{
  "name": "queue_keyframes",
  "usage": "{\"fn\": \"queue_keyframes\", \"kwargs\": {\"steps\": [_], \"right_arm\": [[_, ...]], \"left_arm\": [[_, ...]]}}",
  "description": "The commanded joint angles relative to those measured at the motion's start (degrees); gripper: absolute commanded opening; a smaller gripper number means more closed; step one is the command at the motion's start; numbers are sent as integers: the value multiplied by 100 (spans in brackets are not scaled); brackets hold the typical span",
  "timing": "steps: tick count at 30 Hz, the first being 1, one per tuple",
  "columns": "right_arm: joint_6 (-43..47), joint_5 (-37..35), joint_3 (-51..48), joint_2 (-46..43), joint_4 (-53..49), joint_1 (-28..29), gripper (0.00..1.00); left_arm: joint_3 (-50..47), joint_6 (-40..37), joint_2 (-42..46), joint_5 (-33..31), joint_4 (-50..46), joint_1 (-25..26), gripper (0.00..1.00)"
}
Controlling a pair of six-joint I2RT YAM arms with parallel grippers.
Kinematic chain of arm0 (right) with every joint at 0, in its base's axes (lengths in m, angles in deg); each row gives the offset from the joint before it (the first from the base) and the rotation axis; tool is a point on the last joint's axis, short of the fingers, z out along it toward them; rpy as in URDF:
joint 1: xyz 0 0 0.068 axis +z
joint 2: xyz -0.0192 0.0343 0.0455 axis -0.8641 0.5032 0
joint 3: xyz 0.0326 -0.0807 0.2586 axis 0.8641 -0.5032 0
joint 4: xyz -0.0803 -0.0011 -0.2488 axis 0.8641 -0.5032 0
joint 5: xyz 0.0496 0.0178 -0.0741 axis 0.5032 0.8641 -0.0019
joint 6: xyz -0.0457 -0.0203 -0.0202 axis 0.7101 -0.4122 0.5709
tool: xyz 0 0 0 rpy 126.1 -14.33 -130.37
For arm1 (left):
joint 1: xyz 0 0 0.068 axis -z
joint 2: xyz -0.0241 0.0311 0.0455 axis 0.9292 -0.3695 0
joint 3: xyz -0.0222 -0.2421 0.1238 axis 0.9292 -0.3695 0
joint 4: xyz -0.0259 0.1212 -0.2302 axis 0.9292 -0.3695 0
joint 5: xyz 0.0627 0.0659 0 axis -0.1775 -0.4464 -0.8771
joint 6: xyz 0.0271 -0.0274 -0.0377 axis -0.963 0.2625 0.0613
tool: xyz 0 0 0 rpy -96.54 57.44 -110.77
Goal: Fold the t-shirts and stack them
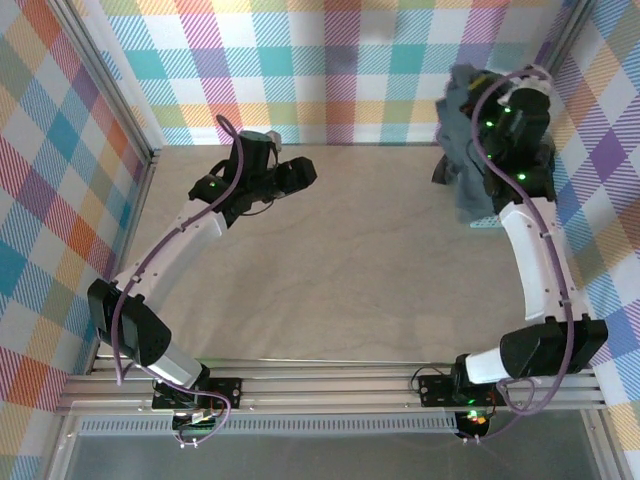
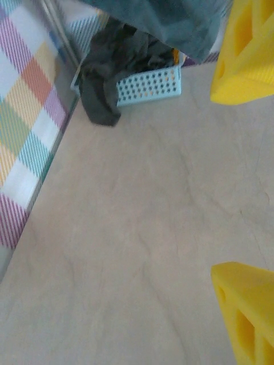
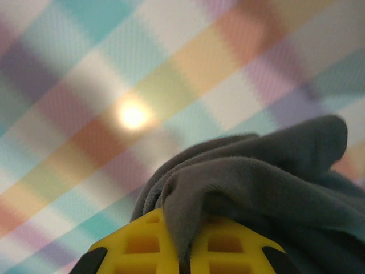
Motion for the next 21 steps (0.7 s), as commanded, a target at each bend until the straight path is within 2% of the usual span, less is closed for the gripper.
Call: {"fn": "queue_keyframes", "kwargs": {"steps": [1,3,5,7,9,11,14,18,21], "right_arm": [[588,-16,-96,33,-62,934,0],[503,-104,-430,164,-150,1524,1],[506,98,-818,371,-72,2072,29],[566,818,-955,697,-188,2525,55],[480,974,-1049,857,-423,2738,66],[54,833,-1490,713,-386,2577,69],[-298,973,-2027,574,-378,1930,65],[-442,1446,-1801,1184,-1460,1170,60],[-575,1891,-1658,1749,-1694,997,57]], "left_arm": [[378,-21,83,-1014,-807,-9,76],[479,36,176,-1533,-1171,-4,79],[553,103,286,-2072,-1517,-11,81],[489,105,447,-2326,-1756,-57,82],[335,62,575,-2265,-1848,-129,82],[154,61,666,-2091,-1963,-202,82],[-199,49,661,-1577,-2019,-314,81],[-559,45,203,-913,-2028,-371,77],[-597,135,-362,-650,-2001,-398,77]]}}
